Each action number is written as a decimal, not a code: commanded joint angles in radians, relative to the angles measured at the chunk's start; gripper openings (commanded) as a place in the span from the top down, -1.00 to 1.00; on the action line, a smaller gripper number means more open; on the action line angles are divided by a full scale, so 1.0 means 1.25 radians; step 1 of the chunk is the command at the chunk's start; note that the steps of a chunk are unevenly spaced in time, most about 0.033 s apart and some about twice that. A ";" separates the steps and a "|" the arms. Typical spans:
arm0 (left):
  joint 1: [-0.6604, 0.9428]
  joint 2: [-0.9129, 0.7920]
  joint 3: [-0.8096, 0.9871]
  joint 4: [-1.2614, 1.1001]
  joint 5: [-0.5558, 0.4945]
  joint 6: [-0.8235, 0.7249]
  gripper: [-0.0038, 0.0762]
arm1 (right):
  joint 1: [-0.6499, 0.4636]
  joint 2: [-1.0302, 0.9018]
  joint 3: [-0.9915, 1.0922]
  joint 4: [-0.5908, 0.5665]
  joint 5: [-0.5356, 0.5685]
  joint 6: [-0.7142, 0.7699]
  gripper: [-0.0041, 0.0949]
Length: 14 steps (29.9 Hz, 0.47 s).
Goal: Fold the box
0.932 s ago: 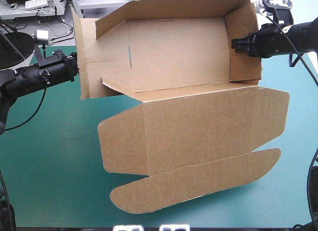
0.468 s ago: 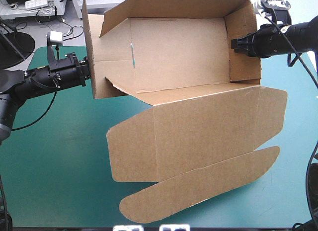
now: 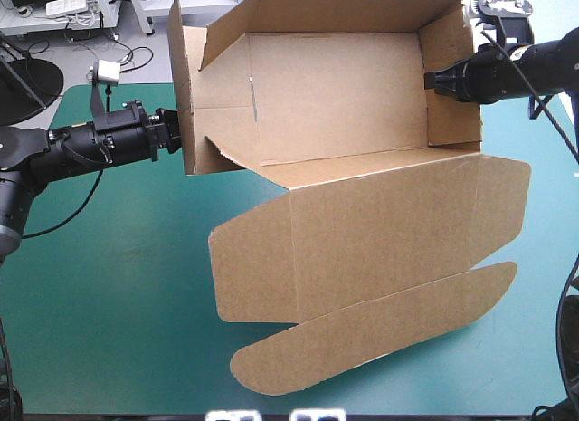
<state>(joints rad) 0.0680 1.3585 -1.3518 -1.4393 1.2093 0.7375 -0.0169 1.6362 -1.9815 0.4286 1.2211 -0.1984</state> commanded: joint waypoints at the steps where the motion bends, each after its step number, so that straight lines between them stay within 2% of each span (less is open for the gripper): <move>1: -0.009 -0.029 -0.021 -0.081 0.035 0.002 0.93 | -0.004 -0.030 -0.023 0.007 -0.071 -0.001 0.95; 9: -0.009 -0.029 -0.021 -0.137 0.064 0.002 0.93 | -0.004 -0.028 -0.023 -0.008 -0.087 -0.005 0.95; 14: -0.009 -0.027 -0.021 -0.135 0.064 0.002 0.93 | -0.004 -0.028 -0.023 0.028 -0.092 -0.020 0.95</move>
<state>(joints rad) 0.0680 1.3585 -1.3518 -1.4894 1.2009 0.7394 -0.0169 1.6362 -1.9815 0.4332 1.1885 -0.2154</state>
